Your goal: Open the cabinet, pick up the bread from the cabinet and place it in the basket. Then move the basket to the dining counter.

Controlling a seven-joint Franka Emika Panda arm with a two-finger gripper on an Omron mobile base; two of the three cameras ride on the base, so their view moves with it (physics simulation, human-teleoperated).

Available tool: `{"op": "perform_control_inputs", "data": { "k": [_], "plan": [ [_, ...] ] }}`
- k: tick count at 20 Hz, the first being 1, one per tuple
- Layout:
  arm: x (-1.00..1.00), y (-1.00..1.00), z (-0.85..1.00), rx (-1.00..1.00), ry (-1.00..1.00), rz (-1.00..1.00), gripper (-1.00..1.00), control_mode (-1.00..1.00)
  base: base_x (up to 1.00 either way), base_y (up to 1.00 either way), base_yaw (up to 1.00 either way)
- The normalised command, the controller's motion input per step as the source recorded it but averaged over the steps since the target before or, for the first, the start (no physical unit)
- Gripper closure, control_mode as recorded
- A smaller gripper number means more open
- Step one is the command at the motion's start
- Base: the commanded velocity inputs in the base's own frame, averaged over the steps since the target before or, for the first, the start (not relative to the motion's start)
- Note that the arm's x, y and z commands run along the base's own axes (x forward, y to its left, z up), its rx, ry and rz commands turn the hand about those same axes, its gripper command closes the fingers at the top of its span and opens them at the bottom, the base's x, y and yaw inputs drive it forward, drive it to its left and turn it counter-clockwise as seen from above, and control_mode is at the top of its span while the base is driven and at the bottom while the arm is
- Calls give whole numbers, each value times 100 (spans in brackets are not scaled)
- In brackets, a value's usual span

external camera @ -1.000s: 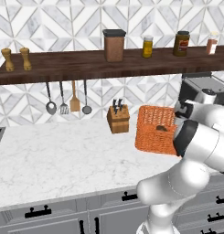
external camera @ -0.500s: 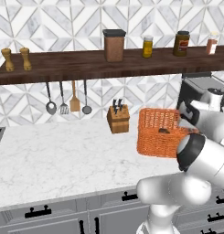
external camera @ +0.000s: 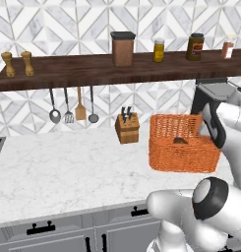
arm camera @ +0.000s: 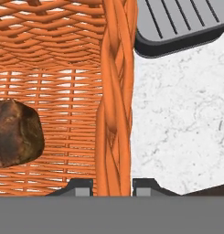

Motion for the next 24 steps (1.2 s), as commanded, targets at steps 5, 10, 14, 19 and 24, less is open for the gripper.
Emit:
{"op": "perform_control_inputs", "data": {
  "k": [5, 10, 14, 19, 24],
  "plan": [
    [-58, 58, 61, 0, -16, -4, 100, -100, 0, 0, 0],
    [-45, 53, 56, 0, -16, -10, 100, -100, 0, 0, 0],
    [-33, 16, 36, 0, -6, -1, 100, -100, 0, 0, 0],
    [-19, 31, 38, 0, -6, 0, 100, -100, 0, 0, 0],
    [-9, 32, 34, 0, -3, 0, 100, -100, 0, 0, 0]
  ]
}}
